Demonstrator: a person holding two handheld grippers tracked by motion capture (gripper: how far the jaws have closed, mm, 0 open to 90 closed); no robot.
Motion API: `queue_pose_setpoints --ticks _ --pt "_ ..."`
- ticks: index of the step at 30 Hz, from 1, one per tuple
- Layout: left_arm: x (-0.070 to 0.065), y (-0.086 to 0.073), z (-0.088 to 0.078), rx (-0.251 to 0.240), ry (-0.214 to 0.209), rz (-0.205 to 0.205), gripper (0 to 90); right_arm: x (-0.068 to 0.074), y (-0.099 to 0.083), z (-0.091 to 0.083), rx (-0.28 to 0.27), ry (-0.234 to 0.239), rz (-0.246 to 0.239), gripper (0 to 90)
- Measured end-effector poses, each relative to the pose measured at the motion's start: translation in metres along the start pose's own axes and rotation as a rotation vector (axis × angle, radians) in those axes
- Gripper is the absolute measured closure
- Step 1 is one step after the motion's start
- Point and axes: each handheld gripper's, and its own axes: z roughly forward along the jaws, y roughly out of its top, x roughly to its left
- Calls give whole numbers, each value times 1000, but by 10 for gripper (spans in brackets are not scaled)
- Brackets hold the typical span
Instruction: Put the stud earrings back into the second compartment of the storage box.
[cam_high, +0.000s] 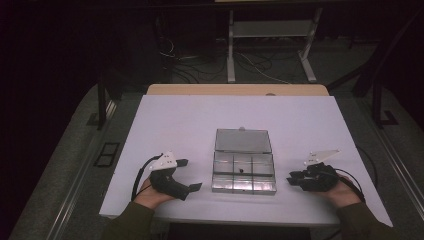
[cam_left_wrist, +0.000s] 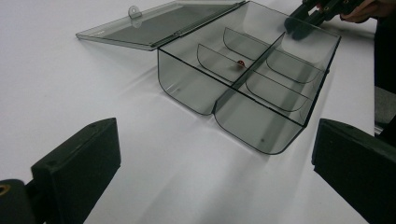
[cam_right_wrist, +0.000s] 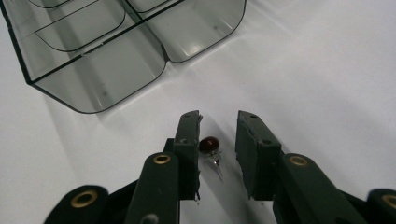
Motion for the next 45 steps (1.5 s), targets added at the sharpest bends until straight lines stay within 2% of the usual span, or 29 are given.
queue_pose_setpoints --ticks 9,16,27,39,45 --pt "0 0 1 5 -1 1 2 1 0 1 0 -18 -25 739" --pt "0 0 1 2 -1 -1 2 1 0 1 0 -25 -22 778" --pt "0 0 1 5 -3 2 3 0 1 -1 -3 -25 -18 786" --pt "-1 0 1 6 -6 1 2 -2 6 -10 -62 -8 -2 786" --pt "-1 0 1 4 -7 2 3 -2 10 -13 -85 15 9 787"
